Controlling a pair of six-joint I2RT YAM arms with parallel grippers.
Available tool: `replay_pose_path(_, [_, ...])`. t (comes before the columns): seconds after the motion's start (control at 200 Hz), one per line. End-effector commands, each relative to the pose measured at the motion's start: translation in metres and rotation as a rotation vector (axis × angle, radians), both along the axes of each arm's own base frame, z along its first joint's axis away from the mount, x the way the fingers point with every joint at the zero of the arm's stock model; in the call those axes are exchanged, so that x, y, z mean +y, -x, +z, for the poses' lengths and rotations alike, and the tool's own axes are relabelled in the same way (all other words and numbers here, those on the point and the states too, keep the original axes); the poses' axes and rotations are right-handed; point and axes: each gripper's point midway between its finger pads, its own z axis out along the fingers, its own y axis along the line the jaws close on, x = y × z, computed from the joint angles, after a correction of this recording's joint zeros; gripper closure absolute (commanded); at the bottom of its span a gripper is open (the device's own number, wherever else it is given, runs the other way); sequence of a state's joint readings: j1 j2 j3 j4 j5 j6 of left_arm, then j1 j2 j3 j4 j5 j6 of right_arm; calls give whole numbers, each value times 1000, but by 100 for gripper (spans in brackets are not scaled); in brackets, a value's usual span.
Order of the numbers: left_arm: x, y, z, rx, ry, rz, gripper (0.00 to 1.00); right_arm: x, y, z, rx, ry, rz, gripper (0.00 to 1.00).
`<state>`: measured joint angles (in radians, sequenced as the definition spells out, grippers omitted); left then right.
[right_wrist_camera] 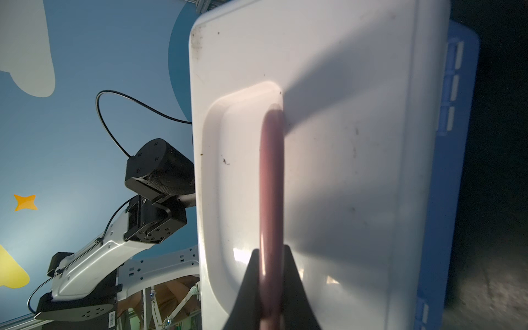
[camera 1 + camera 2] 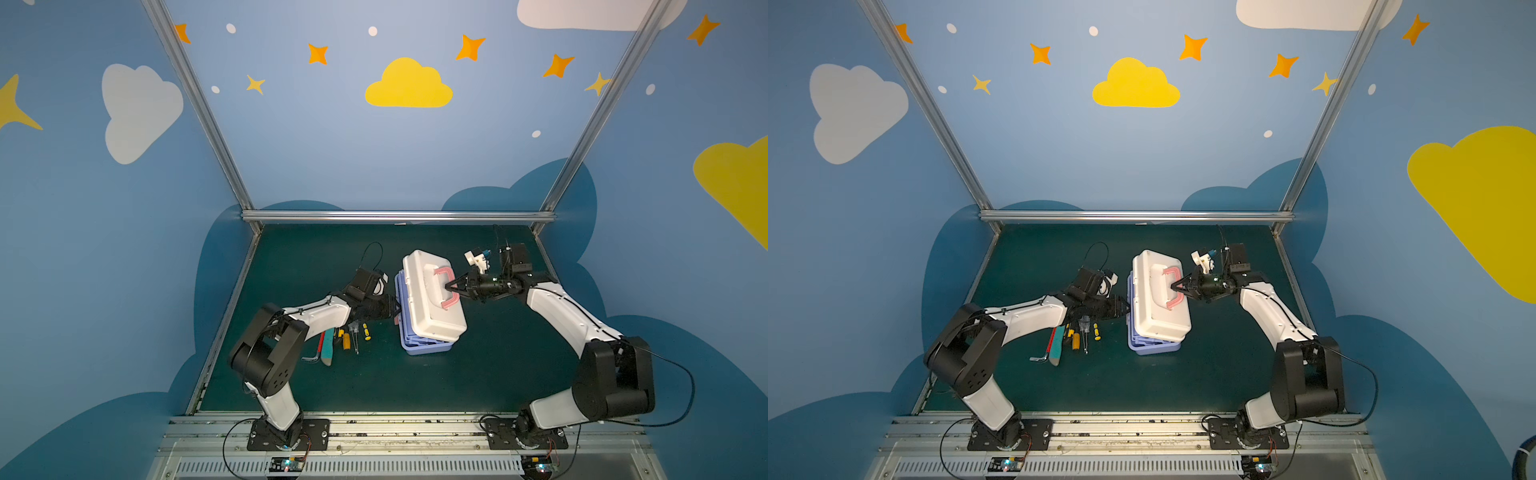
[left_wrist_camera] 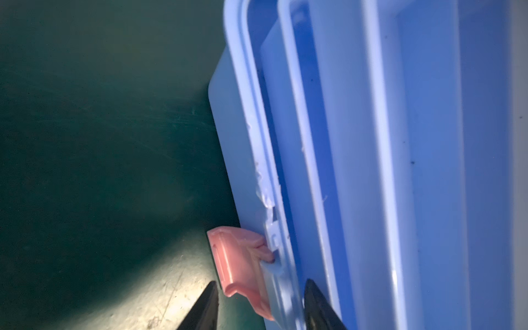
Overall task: Pack the tool kit
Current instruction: 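Lift the white lid upward by its pink handle with the right gripper, then swing the lid open away from the robot and release the pink handle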
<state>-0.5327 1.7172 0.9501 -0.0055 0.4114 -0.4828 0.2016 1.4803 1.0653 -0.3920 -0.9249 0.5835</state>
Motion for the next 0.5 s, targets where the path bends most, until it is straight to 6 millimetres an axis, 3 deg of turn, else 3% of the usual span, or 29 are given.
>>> replay_pose_path(0.0, [2, -1, -6, 12, -22, -2, 52, 3, 2, 19, -53, -50, 25, 100])
replay_pose_path(0.11, [6, -2, -10, 18, -64, 11, 54, -4, 1, 22, -67, -32, 12, 100])
replay_pose_path(0.215, [16, -2, -18, 20, -120, 26, 59, -25, -2, 22, -74, 0, -31, 100])
replay_pose_path(0.386, [13, -3, -19, 27, -105, 20, 60, -64, -6, 2, -32, 71, -115, 100])
replay_pose_path(0.491, [9, -5, -17, 25, -85, 20, 60, -86, -4, -9, 0, 108, -175, 88])
